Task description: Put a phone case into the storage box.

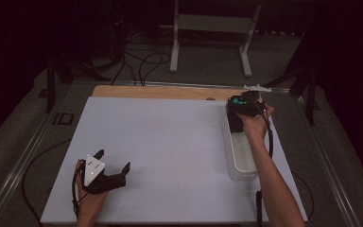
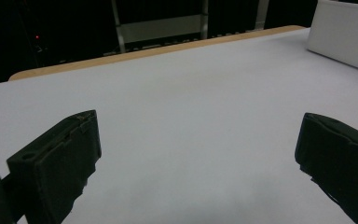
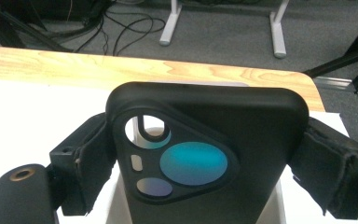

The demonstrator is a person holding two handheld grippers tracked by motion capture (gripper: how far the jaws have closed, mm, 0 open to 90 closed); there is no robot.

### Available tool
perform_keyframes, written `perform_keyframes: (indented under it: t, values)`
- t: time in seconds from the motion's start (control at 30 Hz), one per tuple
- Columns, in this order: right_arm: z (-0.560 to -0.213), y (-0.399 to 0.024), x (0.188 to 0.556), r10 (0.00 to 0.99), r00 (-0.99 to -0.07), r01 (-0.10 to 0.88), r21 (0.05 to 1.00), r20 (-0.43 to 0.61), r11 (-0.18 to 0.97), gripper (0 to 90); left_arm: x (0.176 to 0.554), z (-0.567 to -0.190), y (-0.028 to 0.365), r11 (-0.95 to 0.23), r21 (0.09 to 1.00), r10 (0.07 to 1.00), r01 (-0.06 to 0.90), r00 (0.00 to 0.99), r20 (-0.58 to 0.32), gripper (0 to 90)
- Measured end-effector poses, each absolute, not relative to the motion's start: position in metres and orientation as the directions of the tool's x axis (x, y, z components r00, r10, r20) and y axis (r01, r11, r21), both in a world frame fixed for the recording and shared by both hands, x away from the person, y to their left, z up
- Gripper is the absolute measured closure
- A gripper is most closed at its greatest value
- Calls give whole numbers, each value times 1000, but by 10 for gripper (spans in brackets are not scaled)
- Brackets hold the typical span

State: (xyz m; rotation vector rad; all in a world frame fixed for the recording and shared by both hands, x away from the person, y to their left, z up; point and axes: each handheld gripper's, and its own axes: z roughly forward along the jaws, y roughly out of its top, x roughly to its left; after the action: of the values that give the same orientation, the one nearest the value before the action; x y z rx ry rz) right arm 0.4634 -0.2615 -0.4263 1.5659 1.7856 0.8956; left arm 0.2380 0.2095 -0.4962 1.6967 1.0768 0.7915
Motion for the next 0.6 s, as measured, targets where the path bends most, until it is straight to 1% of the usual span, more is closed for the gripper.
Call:
perform_keyframes:
  t: [0.17,0.3,0.4,0.6]
  values:
    - [-428,-261,465,993,-121,587,807,2,70,124,238,-496,209,-169,937,914,305,405,33,7]
    - [-428,-260,466,991,-135,584,808,-3,82,113,238,-496,210,-169,937,914,305,404,34,7]
    - [-428,-261,465,991,-132,580,812,21,60,99,238,-496,210,-168,938,914,304,403,33,7]
    - [-425,-262,464,988,-151,567,821,26,65,93,238,-496,209,-169,938,914,304,404,34,7]
